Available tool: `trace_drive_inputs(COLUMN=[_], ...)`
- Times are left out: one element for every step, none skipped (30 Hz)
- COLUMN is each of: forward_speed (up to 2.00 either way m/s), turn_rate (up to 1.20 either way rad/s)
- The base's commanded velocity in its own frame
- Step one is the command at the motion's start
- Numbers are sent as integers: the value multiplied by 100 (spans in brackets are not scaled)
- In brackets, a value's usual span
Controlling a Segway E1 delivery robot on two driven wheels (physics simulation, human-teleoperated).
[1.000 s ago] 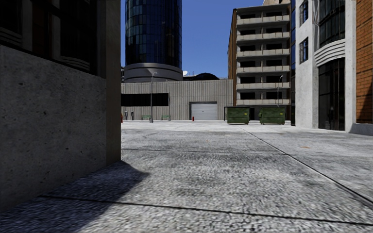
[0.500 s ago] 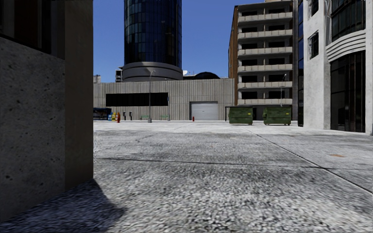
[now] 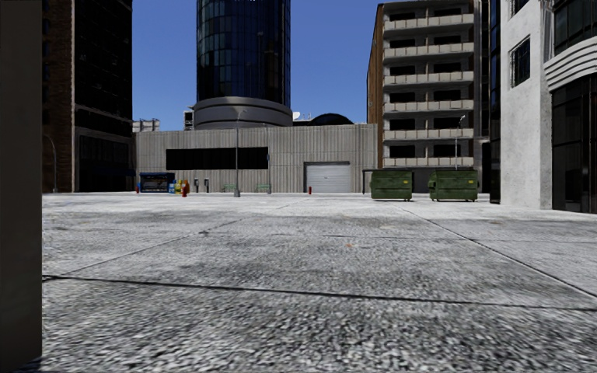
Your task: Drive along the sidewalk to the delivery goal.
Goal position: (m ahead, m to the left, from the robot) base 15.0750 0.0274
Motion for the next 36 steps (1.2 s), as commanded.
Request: trace_drive_inputs(forward_speed=[200, 200, 200, 200, 200, 200, 200, 200, 200, 200, 200, 200, 200, 200, 200, 200, 200, 200, 200, 200, 200, 200, 200, 200, 200, 200, 200, 200, 200, 200, 200, 200, 200, 200, 200, 200], turn_rate=[0, 0, 0, 0, 0, 0, 0, 0, 0, 0, 0, 0, 0, 0, 0, 0, 0, 0, 10, 28, 42, 46, 46, 46, 20, 1, 0, 0, 0, 0, 0, 0, 0, 0, 0, 0])
